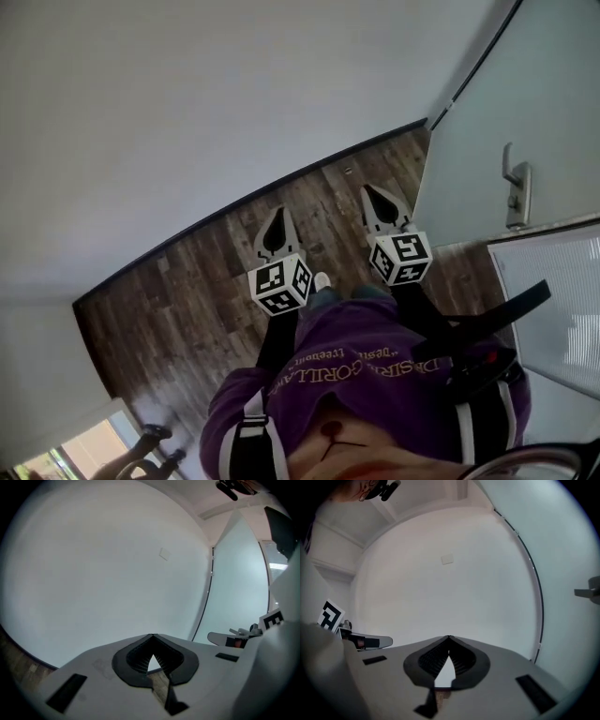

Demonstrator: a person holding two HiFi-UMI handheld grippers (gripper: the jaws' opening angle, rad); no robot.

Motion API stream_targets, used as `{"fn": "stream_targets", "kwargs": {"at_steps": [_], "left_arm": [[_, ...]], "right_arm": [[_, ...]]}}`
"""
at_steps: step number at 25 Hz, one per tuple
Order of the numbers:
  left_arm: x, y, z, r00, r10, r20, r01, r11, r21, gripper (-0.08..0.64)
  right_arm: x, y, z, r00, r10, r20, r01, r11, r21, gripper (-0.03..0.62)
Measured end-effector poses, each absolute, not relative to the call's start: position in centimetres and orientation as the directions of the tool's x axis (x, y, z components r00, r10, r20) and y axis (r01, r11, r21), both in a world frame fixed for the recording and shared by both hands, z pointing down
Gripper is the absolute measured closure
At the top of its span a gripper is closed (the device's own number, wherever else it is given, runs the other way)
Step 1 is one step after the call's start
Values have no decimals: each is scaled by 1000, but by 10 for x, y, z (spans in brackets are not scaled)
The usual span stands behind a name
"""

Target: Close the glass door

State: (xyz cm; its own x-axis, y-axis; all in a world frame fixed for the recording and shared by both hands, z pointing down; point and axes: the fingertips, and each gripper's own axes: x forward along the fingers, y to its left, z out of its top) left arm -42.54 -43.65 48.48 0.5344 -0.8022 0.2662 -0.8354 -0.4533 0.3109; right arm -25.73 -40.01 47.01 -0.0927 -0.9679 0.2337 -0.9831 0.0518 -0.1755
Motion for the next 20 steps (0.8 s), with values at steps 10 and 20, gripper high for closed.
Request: {"fn": "stream_targets", "kwargs": {"at_steps": [10, 20], "left_arm": [[-275, -447, 500, 822, -518, 236, -569, -751, 334, 558], [-130, -448, 468, 965, -177, 192, -234, -914, 331, 558]], "right_arm": [[-140, -367, 496, 254, -925, 284, -931, -314, -188, 595], [-45, -360, 481, 457, -849, 266, -826, -516, -229, 595]]}}
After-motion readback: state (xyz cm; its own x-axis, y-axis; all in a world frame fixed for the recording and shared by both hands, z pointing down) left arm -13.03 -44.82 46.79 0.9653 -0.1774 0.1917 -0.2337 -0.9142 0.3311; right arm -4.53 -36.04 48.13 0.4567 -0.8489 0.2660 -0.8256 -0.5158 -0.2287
